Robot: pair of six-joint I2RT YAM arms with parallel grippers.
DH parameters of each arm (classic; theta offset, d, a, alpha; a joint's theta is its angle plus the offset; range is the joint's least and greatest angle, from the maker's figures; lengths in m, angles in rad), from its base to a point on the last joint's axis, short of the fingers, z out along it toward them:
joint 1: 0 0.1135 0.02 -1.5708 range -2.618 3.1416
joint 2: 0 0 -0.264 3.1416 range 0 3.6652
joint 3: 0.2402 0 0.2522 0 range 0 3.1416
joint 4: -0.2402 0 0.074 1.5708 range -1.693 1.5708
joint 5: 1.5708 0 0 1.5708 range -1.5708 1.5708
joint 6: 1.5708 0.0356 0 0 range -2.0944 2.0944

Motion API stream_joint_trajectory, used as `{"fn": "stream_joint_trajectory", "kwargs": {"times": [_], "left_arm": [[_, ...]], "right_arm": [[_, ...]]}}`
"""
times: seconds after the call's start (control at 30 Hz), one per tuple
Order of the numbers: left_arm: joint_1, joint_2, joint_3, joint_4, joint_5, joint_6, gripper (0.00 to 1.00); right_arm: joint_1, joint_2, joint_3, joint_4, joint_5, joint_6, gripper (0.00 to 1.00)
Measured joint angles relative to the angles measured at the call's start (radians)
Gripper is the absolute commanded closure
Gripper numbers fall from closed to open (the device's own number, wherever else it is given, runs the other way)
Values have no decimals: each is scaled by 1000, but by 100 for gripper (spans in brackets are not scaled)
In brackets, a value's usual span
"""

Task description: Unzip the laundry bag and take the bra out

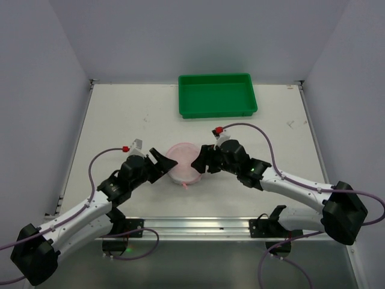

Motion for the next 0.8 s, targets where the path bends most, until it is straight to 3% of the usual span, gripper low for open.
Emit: {"fn": "stream_joint_trajectory", "kwargs": {"times": [0.2,0.3,0.33,0.37,0.43,0.6,0.8], "left_arm": [[2,53,61,-58,10,135,24],[2,113,98,-55,34,182,46],[2,130,105,-55,40,192,58],[2,151,112,-54,48,203,80],[2,182,119,-53,69,218,100],[2,208,126,-23,107,196,100],[2,222,141,4,81,68,100]], "right_arm": [[0,20,2,5,-38,-76,33],[0,21,12,-1,-45,-103,33],[0,21,19,-5,-47,-113,33],[0,21,27,-8,-47,-124,33],[0,21,46,-19,-45,-140,34],[26,-26,57,-45,7,-151,35],[186,-89,64,-85,156,-127,40]]}}
